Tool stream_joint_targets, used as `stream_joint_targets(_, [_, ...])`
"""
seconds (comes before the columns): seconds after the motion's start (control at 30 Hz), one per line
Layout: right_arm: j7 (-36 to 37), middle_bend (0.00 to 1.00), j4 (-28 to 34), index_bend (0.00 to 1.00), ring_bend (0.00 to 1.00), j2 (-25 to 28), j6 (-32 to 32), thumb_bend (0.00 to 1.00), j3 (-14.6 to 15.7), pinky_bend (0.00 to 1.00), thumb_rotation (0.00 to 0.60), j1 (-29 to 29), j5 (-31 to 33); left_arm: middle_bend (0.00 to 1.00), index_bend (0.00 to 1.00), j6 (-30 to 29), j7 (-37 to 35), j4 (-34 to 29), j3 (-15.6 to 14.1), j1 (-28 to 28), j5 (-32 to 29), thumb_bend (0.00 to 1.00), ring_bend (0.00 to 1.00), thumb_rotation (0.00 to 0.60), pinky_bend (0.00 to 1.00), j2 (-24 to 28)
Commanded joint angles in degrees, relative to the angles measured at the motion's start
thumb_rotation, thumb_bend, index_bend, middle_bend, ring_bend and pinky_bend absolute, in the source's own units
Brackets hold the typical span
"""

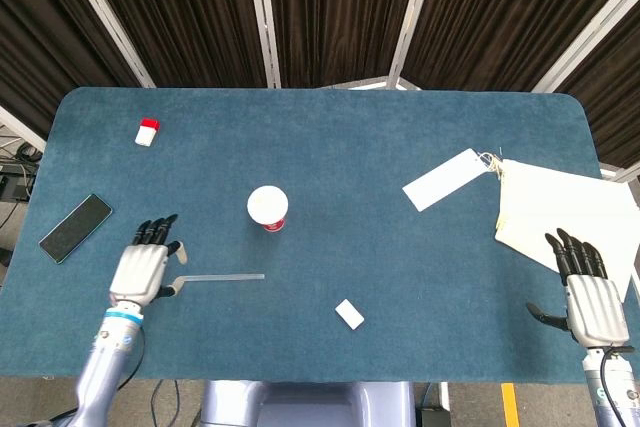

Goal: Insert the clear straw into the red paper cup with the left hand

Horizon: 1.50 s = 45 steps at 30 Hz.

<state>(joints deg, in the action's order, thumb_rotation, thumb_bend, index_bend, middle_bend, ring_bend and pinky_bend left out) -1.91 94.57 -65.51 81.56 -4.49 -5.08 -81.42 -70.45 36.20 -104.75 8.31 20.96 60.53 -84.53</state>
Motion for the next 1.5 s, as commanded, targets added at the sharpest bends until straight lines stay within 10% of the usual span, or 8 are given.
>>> stream_joint_targets(0.03, [0.09, 0.0, 0.0, 0.01, 0.0, 0.02, -0.01, 0.14, -0.03, 0.0, 0.6, 0.0, 0.04, 0.0, 0.49, -0.42, 2.79, 1.77, 0.52, 1.8, -2.68, 0.32, 0.0, 0.6, 0.0, -3.56])
stream_joint_targets(1.5, [0.85, 0.0, -0.23, 0.01, 0.0, -0.03, -0.57, 0.14, -0.39, 0.0, 0.6, -0.21, 0.78, 0.0, 0.58, 0.26, 8.02, 13.74, 0.58, 9.18, -14.3, 0.36, 0.0, 0.6, 0.0, -17.2])
